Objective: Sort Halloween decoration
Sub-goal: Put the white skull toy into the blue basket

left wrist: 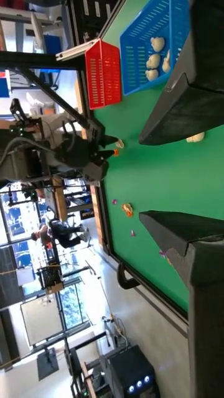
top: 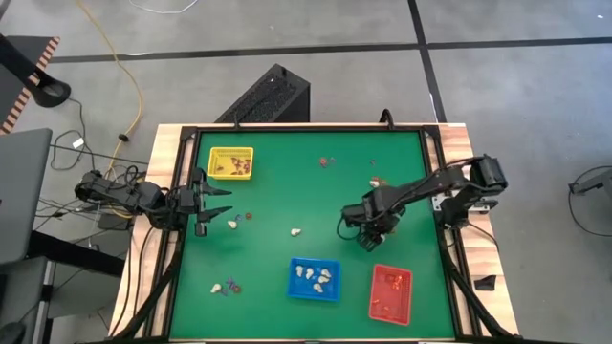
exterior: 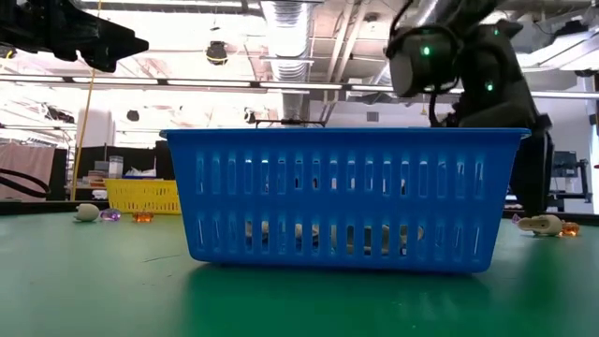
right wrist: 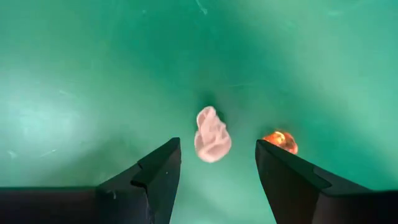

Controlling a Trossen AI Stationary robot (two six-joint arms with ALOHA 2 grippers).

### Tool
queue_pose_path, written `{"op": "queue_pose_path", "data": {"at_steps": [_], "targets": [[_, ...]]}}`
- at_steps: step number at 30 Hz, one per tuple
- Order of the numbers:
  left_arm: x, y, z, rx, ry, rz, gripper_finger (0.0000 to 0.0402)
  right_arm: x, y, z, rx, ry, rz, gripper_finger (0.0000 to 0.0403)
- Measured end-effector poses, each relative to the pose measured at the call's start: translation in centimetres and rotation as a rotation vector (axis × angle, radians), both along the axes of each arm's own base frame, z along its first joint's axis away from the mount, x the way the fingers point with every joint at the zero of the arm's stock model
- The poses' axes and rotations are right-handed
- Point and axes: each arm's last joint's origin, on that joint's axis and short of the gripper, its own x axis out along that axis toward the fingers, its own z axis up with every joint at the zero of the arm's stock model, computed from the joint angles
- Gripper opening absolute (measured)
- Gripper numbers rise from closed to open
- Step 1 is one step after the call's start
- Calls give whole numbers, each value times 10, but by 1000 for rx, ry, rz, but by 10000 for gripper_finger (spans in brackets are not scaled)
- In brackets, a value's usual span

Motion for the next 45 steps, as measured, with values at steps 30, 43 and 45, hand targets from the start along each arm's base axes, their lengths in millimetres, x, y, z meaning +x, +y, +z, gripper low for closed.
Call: {"op": "queue_pose_path", "data": {"at_steps": [30,43,45], "targets": [[0,0,0,0,0,2,173,16,-4,2,51,-144,-32,82],[0,0,0,5,1,1,173,84,68,75,123,-814,148,79],[0,0,0,5,1,1,173,85,81,75,109,-853,168,79]]}}
